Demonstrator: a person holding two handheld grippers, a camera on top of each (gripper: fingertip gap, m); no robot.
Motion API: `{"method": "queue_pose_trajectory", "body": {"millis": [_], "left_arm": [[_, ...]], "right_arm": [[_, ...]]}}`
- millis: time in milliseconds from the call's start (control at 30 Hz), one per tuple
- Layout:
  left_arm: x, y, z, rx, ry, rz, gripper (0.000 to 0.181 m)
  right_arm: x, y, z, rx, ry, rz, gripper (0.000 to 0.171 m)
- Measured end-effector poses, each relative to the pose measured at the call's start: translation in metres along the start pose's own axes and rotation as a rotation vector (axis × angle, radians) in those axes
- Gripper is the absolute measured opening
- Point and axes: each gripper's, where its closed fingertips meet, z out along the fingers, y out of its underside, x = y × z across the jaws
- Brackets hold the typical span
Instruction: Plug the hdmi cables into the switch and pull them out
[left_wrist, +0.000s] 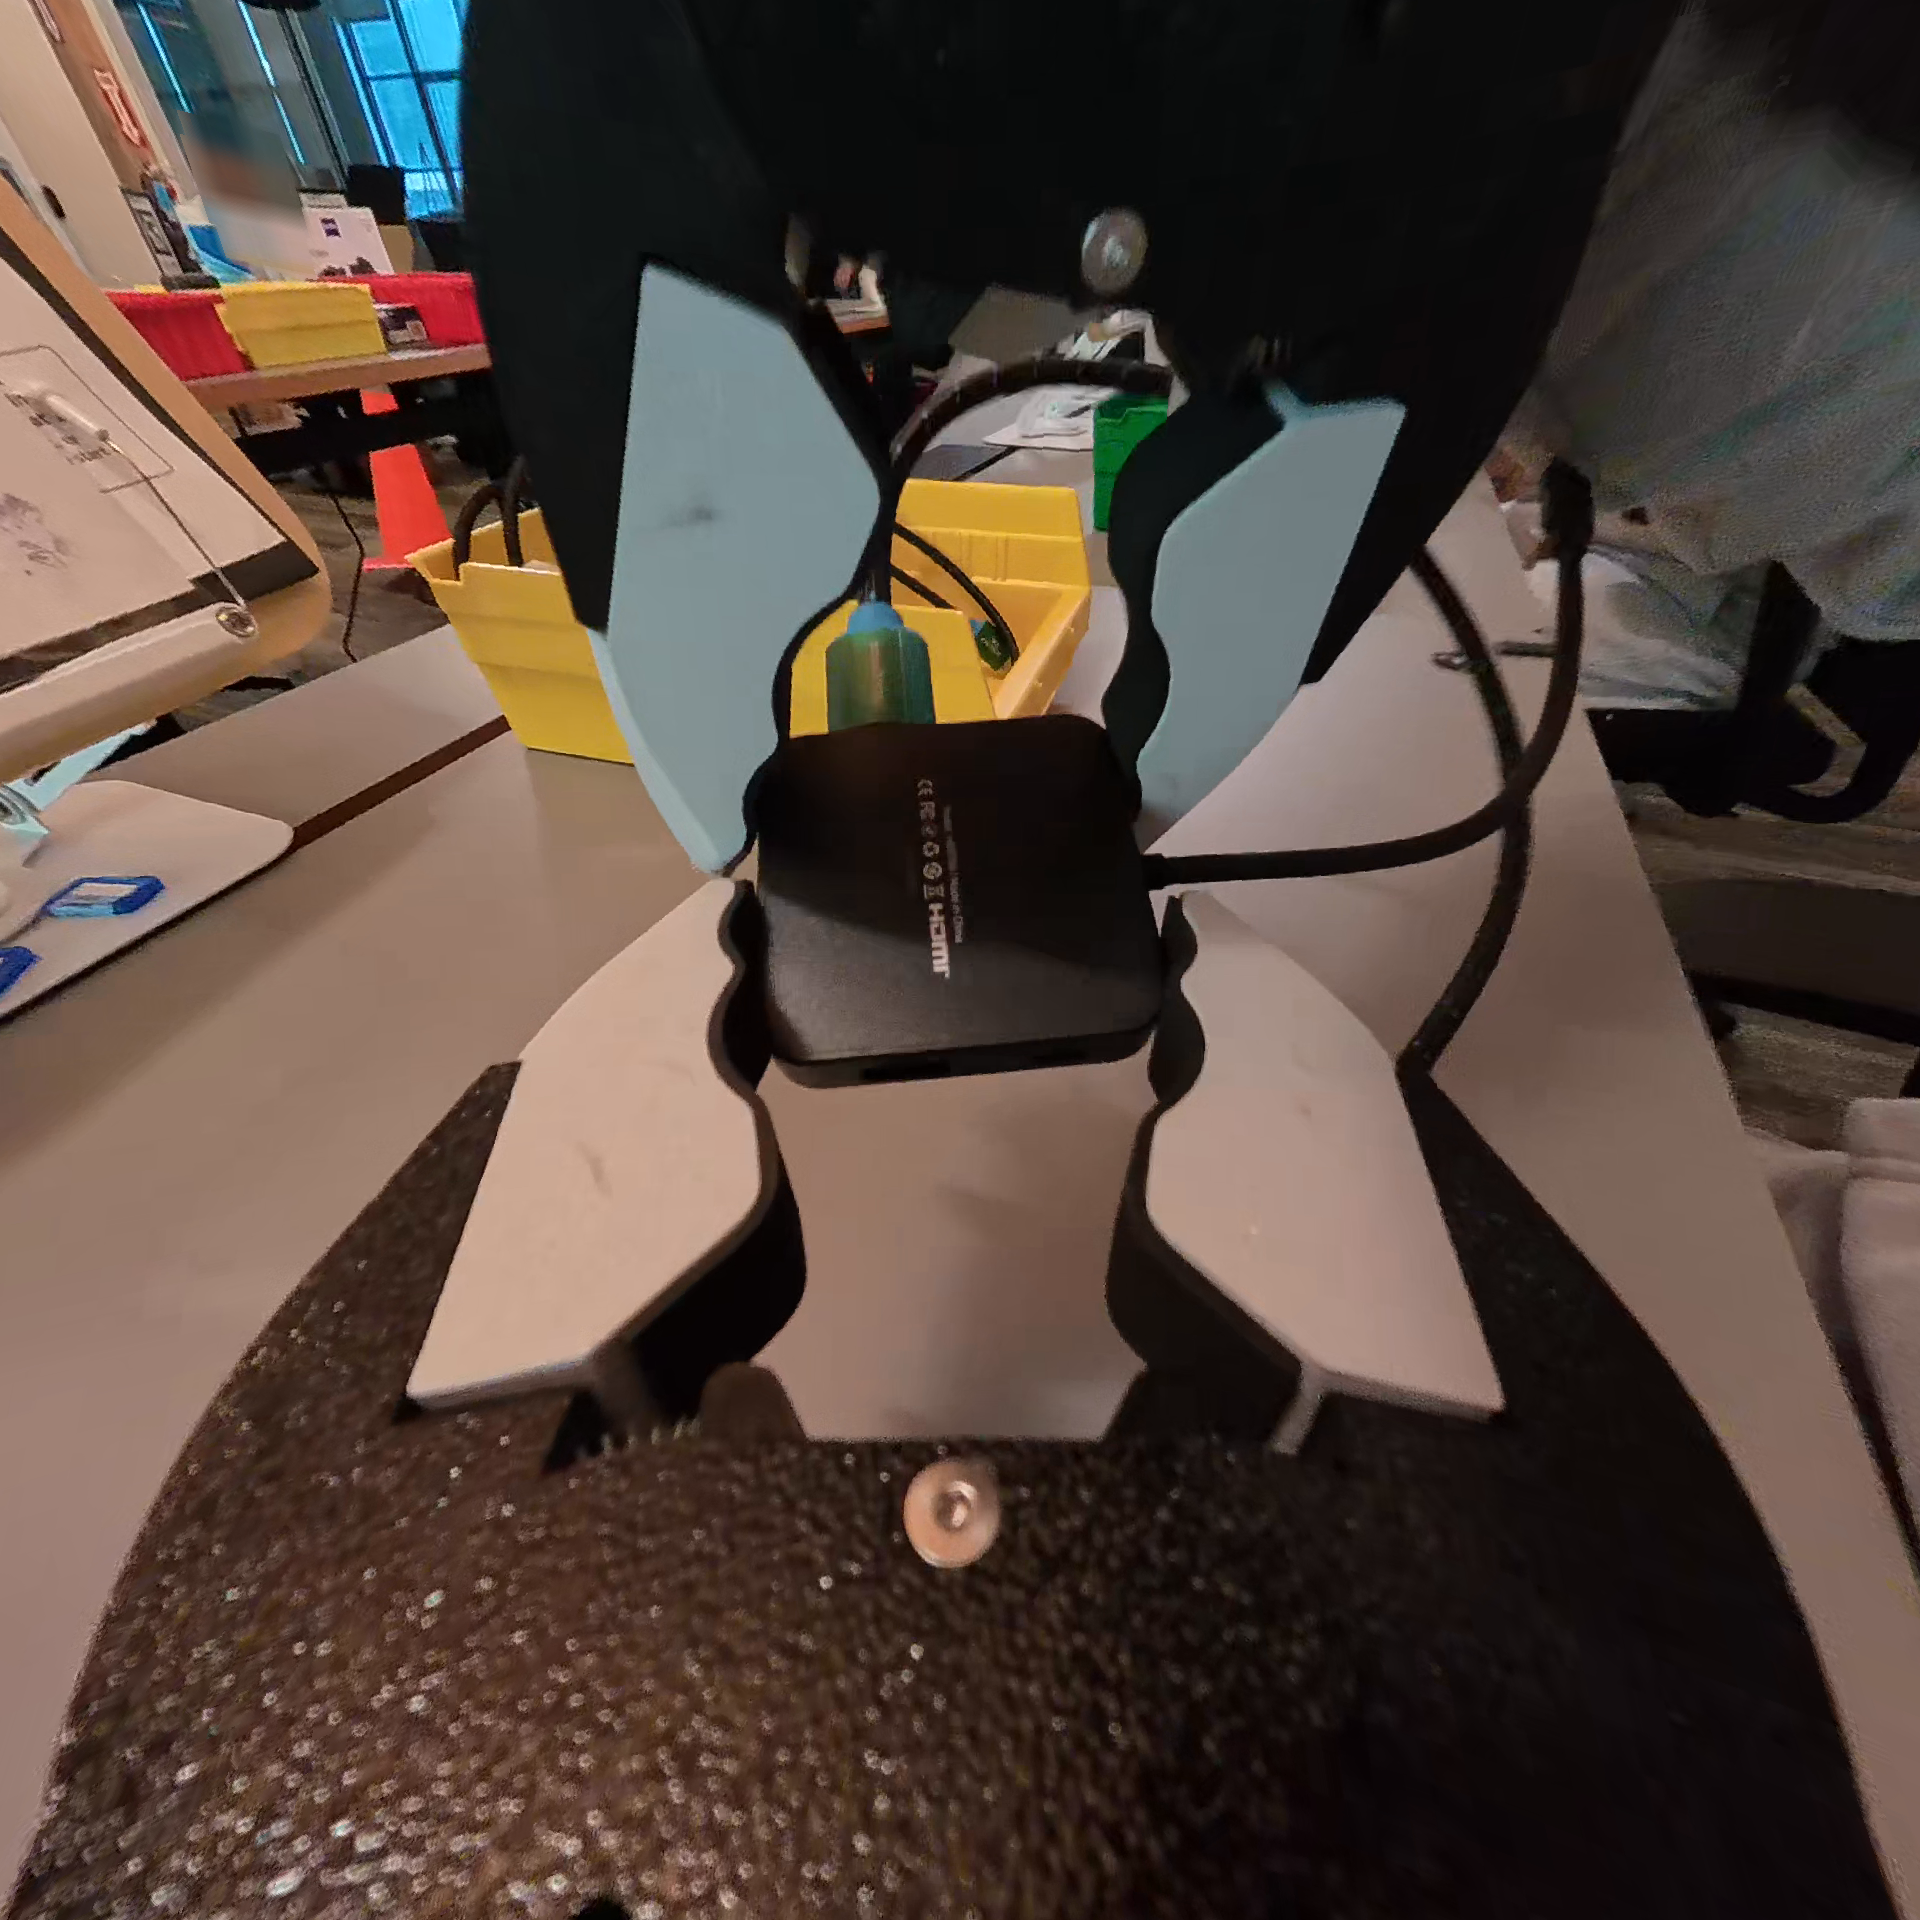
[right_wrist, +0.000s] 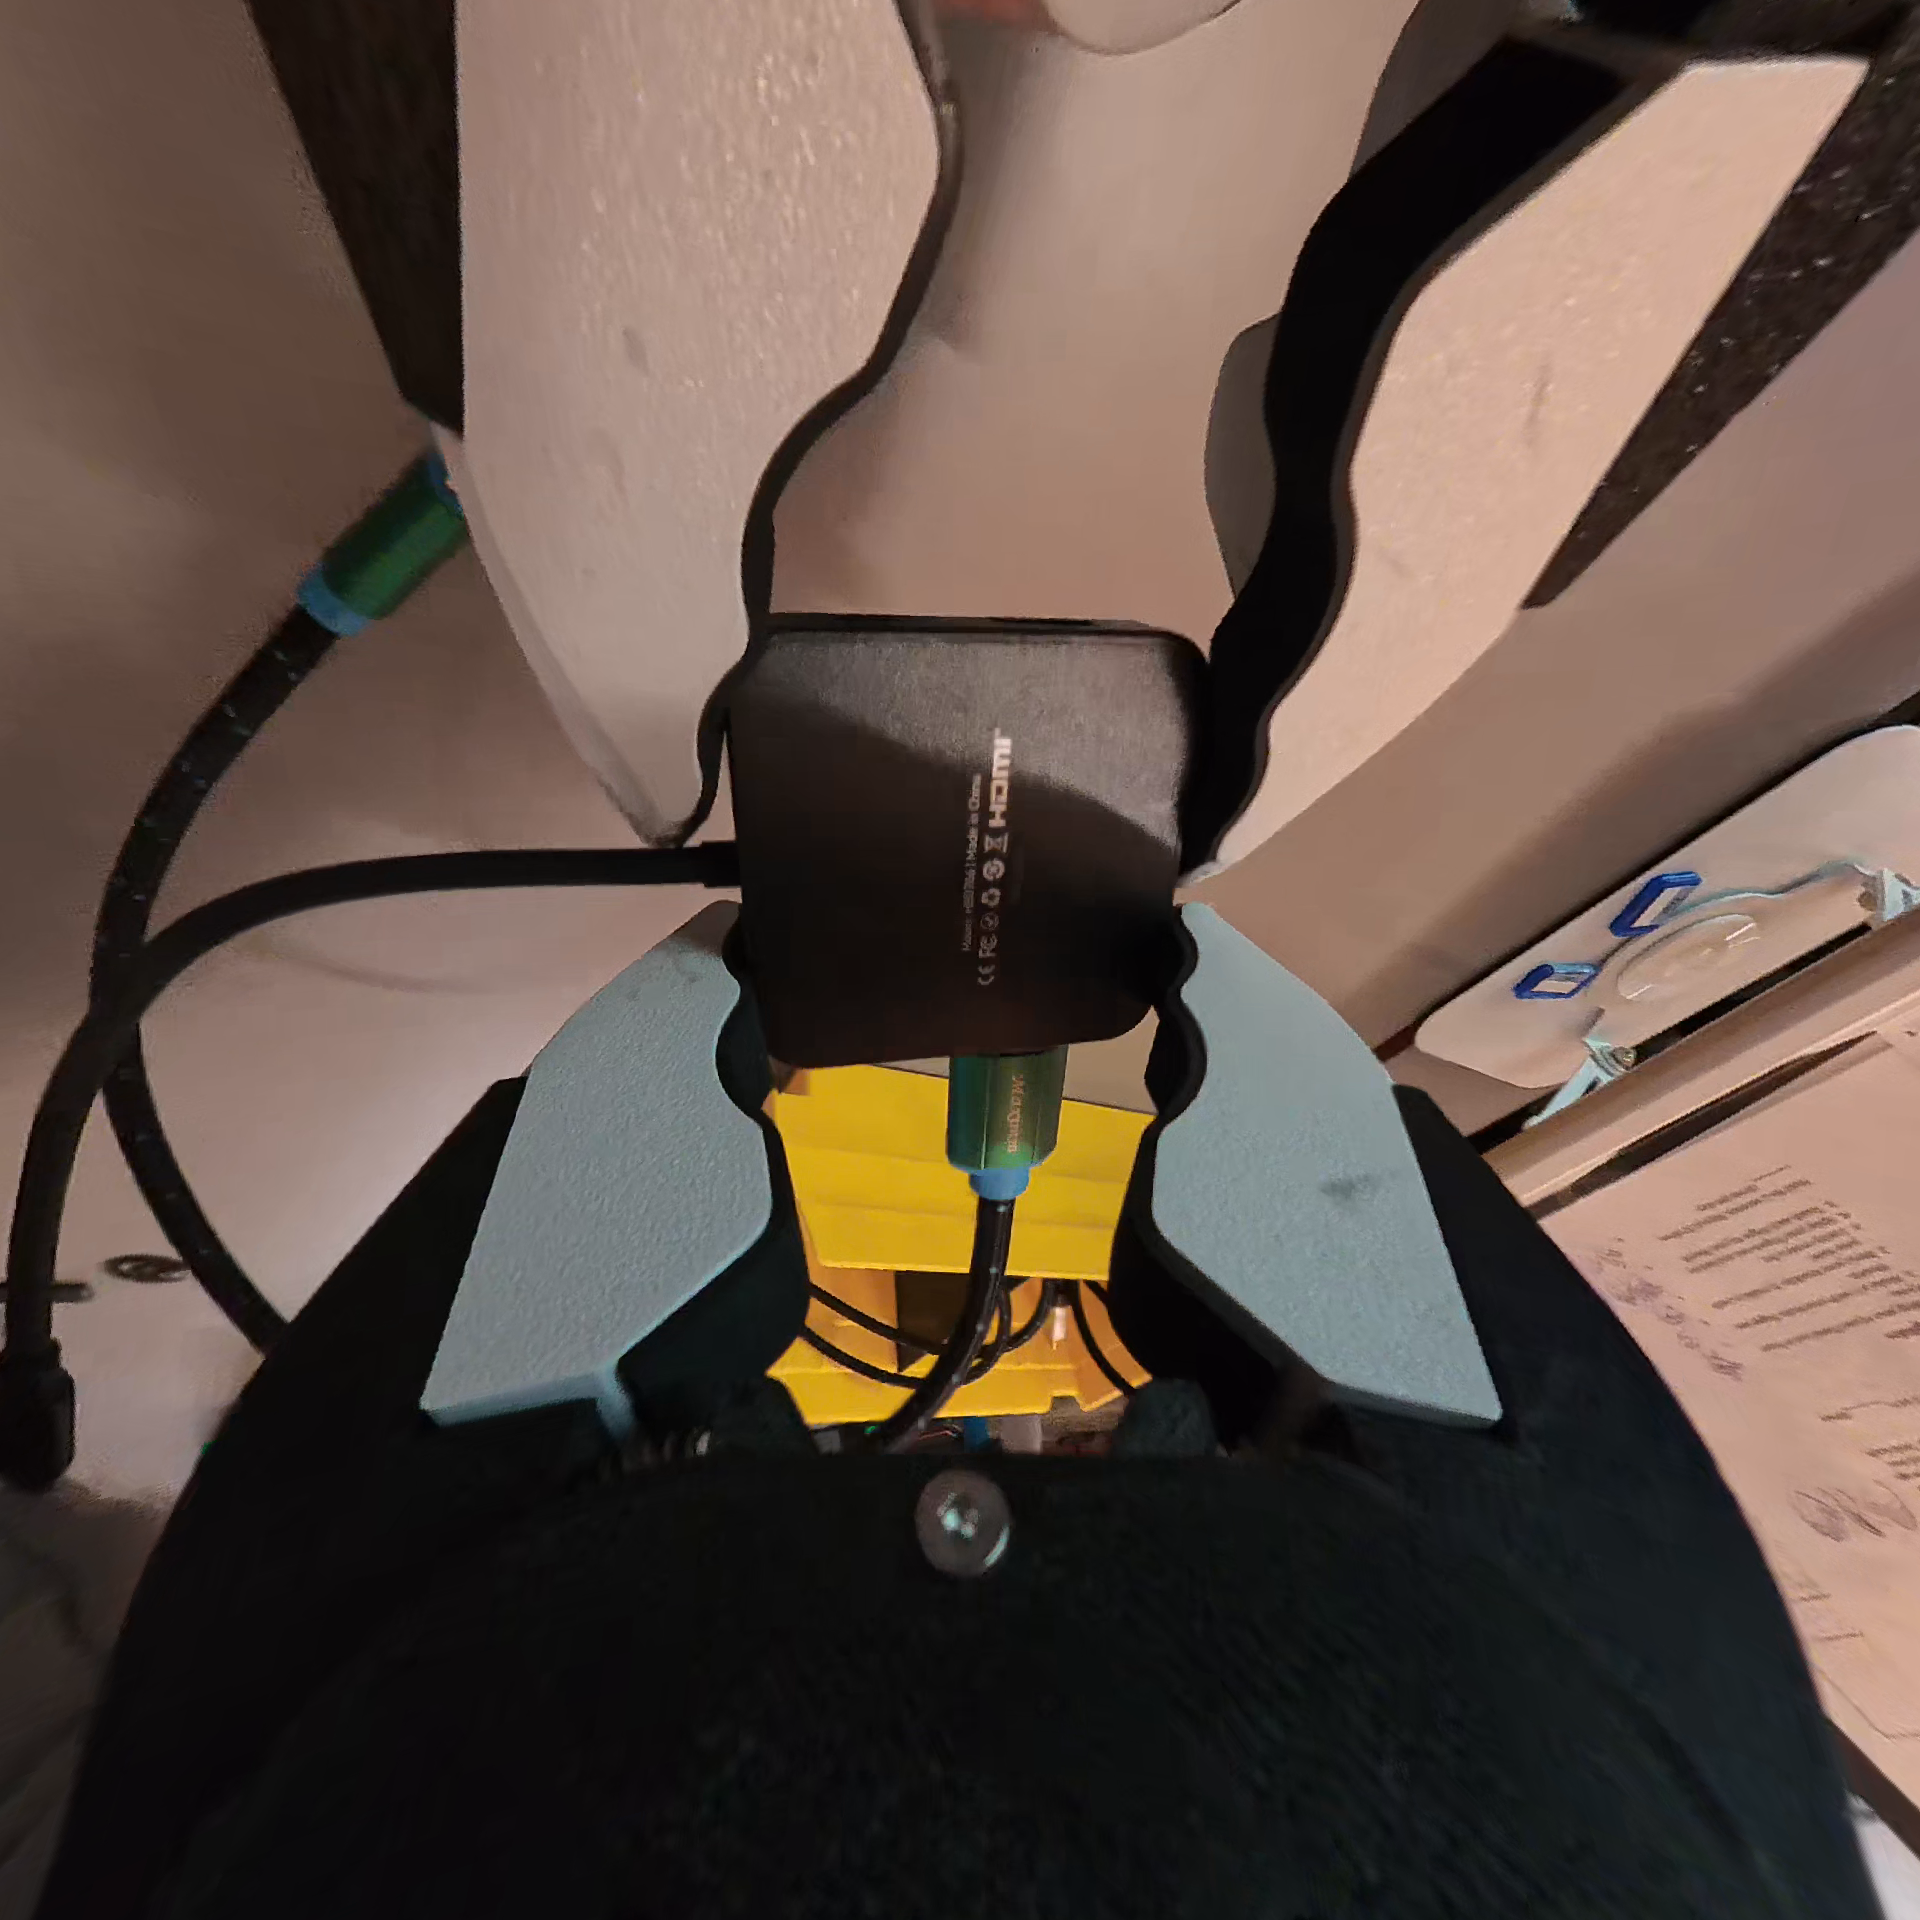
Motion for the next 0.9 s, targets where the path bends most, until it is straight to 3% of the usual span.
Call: {"method": "queue_pose_trajectory", "body": {"millis": [33,200,500,600,700,800,900], "left_arm": [[-0.001,0.002,0.0,-0.005,-0.006,0.018,0.072],[-0.005,-0.001,-0.006,0.034,-0.006,0.039,0.072],[-0.013,-0.009,-0.022,0.093,-0.016,0.067,0.072],[-0.011,-0.01,-0.023,0.098,-0.001,0.091,0.072],[-0.008,-0.008,-0.023,0.095,0.014,0.13,0.072],[0.0,-0.005,-0.027,0.104,0.076,0.18,0.072],[0.007,-0.006,-0.035,0.134,0.145,0.199,0.072]], "right_arm": [[0.001,0.0,-0.001,0.009,0.008,0.002,0.072],[0.006,-0.007,-0.005,0.088,0.055,0.018,0.072],[0.022,-0.012,-0.038,0.45,0.203,0.162,0.072],[0.015,-0.021,-0.05,0.627,0.143,0.212,0.074],[0.016,-0.014,-0.048,0.593,0.173,0.224,0.074],[0.01,-0.002,-0.059,0.585,0.158,0.229,0.056],[0.01,0.0,-0.08,0.722,0.074,0.302,0.066]]}}
